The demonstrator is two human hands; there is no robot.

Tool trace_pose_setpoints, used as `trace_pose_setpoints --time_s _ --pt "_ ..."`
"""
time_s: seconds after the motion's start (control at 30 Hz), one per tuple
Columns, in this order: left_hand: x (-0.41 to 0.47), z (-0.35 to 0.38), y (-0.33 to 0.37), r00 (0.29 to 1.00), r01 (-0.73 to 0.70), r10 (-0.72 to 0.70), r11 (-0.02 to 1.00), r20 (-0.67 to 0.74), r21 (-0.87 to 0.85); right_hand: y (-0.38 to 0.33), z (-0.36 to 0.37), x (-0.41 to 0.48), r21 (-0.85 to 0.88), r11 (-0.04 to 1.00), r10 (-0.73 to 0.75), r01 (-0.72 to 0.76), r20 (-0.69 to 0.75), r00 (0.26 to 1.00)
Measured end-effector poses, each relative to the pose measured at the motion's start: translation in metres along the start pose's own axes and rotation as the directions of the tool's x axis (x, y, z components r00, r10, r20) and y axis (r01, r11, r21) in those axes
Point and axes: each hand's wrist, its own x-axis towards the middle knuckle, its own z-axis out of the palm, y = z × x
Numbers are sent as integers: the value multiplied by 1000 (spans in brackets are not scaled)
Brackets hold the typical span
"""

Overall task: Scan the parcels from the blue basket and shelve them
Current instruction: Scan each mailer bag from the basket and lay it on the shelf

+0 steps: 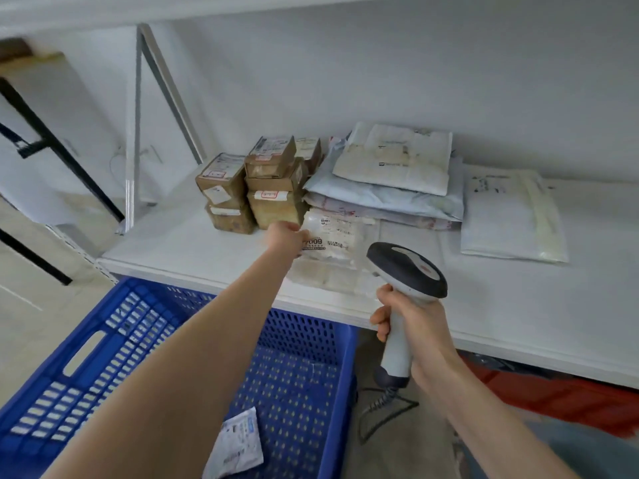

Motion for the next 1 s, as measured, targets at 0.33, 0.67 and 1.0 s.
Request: trace_pose_setpoints --time_s 0.33,0.67,1.0 --pt "-40 26 -24 811 -559 380 274 446 783 -6 13 13 21 1000 -7 7 11 1000" --pt "17 37 -9 768 -640 229 245 598 728 -6 9 21 90 992 89 -88 -14 996" --pt "-10 -5 -4 759 -649 311 304 571 697 -1 7 17 48 996 79 -79 -8 997"
